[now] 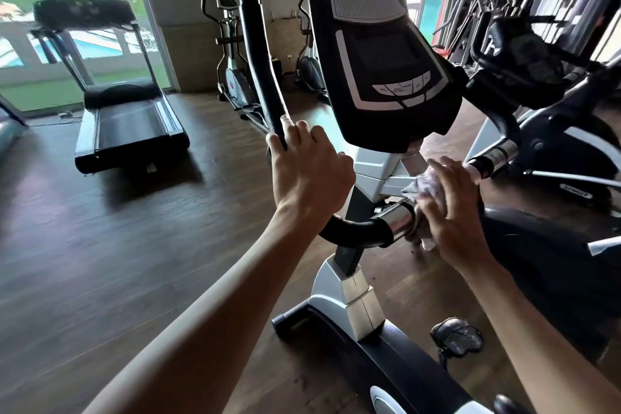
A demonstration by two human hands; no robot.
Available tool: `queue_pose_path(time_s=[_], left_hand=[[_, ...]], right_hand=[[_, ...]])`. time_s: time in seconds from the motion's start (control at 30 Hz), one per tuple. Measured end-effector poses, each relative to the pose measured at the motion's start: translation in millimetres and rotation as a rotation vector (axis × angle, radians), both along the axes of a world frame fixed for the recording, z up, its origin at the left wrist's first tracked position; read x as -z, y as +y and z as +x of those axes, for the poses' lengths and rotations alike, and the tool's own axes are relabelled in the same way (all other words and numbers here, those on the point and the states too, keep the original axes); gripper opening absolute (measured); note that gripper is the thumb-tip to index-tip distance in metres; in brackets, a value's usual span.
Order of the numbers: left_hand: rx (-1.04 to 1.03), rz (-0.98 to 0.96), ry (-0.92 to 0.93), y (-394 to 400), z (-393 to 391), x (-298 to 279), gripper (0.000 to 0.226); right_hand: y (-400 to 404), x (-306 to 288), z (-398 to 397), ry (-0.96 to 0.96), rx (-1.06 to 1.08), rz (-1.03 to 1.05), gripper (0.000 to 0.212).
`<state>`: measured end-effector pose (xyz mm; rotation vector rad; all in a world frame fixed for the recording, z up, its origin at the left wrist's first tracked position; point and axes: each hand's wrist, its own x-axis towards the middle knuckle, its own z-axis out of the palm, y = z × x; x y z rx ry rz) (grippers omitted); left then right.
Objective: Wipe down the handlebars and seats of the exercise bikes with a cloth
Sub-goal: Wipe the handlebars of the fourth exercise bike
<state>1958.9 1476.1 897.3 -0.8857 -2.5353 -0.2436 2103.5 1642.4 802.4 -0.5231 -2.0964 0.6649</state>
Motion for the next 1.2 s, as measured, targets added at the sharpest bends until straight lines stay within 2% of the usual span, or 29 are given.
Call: queue_pose_path(time_s=[0.1,0.2,0.27,0.33,0.4,0.47,0.6,0.67,0.77,0.93,1.03,1.2], left_hand=[[0.004,0.003,-0.006,1,-1,0,0.058],[0.030,0.020,-0.006,0,-2,1,0.059],[0.037,0.017,-0.005,-2,-2,2,0.059],[0.028,0.007,0.001,-2,-1,3,0.058],[0.006,-0.012,0.005,-1,0,2,0.058],[0.003,-0.015,-0.006,1,1,1,0.058],[0.008,-0.008,-0.011,0,1,0,0.060],[0.014,-0.009,-0.005,-1,0,1,0.061],[0.000,-0.017,-0.006,0,1,0,0.060],[0.020,-0.003,-0.006,-1,-1,0,0.059],[0.045,-0.002,0.012,-4,-3,2,0.057],[0.040,-0.004,0.002,-4,-2,2,0.058]], right_hand=[[-30,-14,-20,-0.159,0.097,0.271,0.050],[-40,-11,-20,-0.206,-0.042,0.474,0.042],[-19,-12,-16,-0.188,-0.091,0.430,0.043],[6,-17,-13,-0.156,-0.047,0.279,0.044],[4,-21,-14,-0.142,0.040,0.211,0.046],[-20,-19,-15,-0.154,0.087,0.216,0.049],[-34,-15,-9,-0.232,-0.042,0.343,0.052],[-11,-21,-9,-0.299,-0.068,0.279,0.054],[1,-34,-11,-0.311,0.022,0.176,0.054],[-67,-25,-15,-0.302,-0.102,0.399,0.042],[-47,-31,-15,-0.342,-0.193,0.397,0.043],[-18,-35,-16,-0.333,0.015,0.245,0.043]])
